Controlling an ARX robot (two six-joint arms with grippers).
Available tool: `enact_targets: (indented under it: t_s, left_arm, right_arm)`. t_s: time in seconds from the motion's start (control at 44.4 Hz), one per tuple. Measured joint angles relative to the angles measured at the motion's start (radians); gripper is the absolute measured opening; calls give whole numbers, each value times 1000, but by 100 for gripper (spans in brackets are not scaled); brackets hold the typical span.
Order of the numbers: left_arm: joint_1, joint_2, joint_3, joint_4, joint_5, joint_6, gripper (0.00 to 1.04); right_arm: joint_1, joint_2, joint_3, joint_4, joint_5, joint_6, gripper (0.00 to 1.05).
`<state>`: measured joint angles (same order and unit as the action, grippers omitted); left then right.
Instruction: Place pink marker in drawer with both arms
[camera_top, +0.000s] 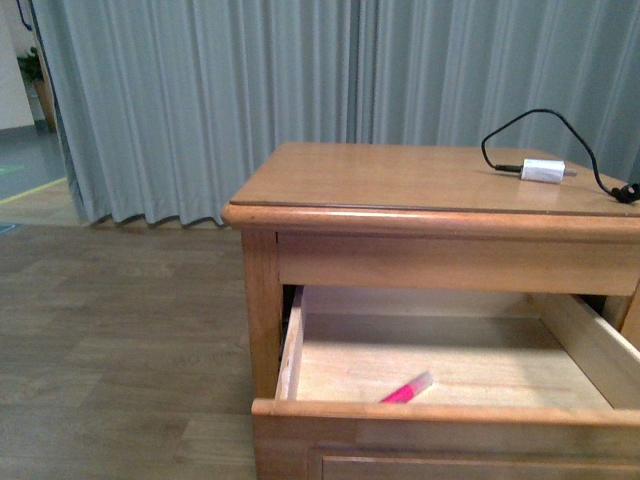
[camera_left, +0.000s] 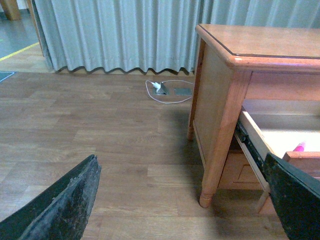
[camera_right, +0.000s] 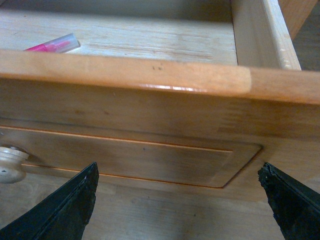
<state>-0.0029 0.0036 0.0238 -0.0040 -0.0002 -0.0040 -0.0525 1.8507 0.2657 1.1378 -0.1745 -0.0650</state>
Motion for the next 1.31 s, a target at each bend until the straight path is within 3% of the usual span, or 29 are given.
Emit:
enact_targets:
  t_s: [0.09,0.27,0.518,0.901,1.307]
  left_arm:
    - [0,0,0,0,0,0,99]
    - [0,0,0,0,0,0,99]
    - [0,0,0,0,0,0,99]
    - [0,0,0,0,0,0,99]
    - [0,0,0,0,0,0,99]
  right_arm:
    - [3,124,56,108,0,24,96]
    - [50,245,204,127,58,71,96]
    - [112,327,393,67,145,122,96]
    - [135,393,666,-61,216,143,96]
    - [146,399,691,-97,230,145,96]
